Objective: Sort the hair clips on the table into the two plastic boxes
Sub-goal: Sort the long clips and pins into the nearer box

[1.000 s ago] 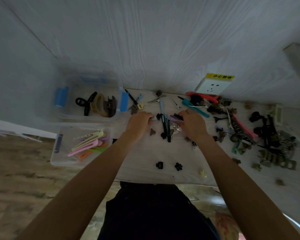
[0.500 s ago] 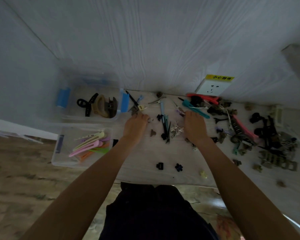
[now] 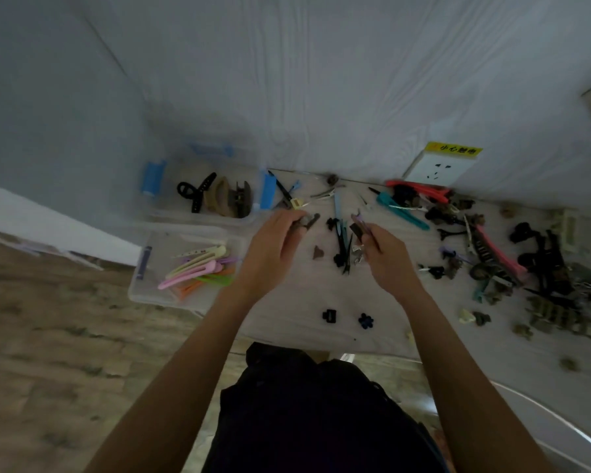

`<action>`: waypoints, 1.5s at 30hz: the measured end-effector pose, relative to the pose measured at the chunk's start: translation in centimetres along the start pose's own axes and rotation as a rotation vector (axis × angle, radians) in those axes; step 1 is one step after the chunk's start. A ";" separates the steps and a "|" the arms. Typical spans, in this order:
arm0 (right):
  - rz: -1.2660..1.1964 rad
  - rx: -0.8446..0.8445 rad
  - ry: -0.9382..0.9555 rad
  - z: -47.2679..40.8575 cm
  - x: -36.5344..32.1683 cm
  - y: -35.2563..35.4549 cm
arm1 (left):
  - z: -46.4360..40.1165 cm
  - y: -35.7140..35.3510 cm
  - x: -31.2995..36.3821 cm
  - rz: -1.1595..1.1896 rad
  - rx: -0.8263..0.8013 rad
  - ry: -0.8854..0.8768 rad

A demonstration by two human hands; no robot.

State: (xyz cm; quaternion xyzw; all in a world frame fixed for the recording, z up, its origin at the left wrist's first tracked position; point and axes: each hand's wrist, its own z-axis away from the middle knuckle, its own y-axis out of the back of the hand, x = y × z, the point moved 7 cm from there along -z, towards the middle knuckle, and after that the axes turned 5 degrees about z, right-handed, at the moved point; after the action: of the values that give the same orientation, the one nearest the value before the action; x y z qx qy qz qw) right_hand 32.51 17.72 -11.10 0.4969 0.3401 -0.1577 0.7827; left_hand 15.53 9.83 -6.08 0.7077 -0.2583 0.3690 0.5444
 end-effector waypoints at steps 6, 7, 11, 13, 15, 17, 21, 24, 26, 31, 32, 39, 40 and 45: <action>-0.163 -0.189 0.173 1.9 -7.1 -4.4 | 5.0 8.7 -6.5 -0.197 0.070 0.176; -0.155 -0.213 0.208 2.0 -8.2 -5.3 | 5.4 9.6 -8.0 -0.241 0.041 0.199; -0.021 -0.261 0.342 2.4 -12.1 -9.1 | 6.1 10.7 -12.1 -0.370 -0.138 0.275; 0.058 -0.274 0.396 2.3 -13.9 -10.9 | 6.5 10.3 -12.8 -0.463 -0.207 0.290; 0.134 -0.306 0.435 2.3 -15.5 -13.1 | 7.0 10.8 -12.6 -0.518 -0.171 0.236; 0.223 -0.325 0.458 2.3 -16.7 -15.1 | 7.9 12.0 -11.9 -0.500 0.006 0.168; 0.301 -0.364 0.532 2.7 -18.0 -17.7 | 10.2 13.9 -10.6 -0.480 0.336 0.128; 0.387 -0.358 0.649 3.3 -18.0 -17.5 | 9.8 13.3 -9.6 -0.438 0.348 0.099; 0.353 -0.278 0.693 3.9 -17.2 -15.4 | 8.5 12.0 -8.3 -0.427 0.308 0.041; 0.354 0.036 0.469 3.1 -9.6 -5.9 | 3.9 4.5 -3.7 -0.335 0.049 -0.073; 0.361 0.078 0.372 2.3 -7.6 -4.2 | 3.0 2.7 -2.8 -0.320 0.013 -0.092; 0.572 0.142 -0.028 -4.9 2.9 2.1 | -5.3 -6.7 -3.2 -0.400 -0.231 0.095; 0.619 0.132 -0.065 -5.5 3.8 2.2 | -5.9 -7.3 -4.0 -0.426 -0.250 0.123; 0.726 0.116 -0.162 -6.8 6.6 2.4 | -8.7 -10.1 -5.8 -0.556 -0.318 0.158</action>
State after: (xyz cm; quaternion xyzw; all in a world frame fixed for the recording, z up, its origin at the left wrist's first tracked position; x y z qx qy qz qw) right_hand 36.12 25.47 -15.89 0.6145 0.0693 0.0723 0.7825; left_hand 17.75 20.74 -15.39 0.6263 -0.0665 0.2151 0.7464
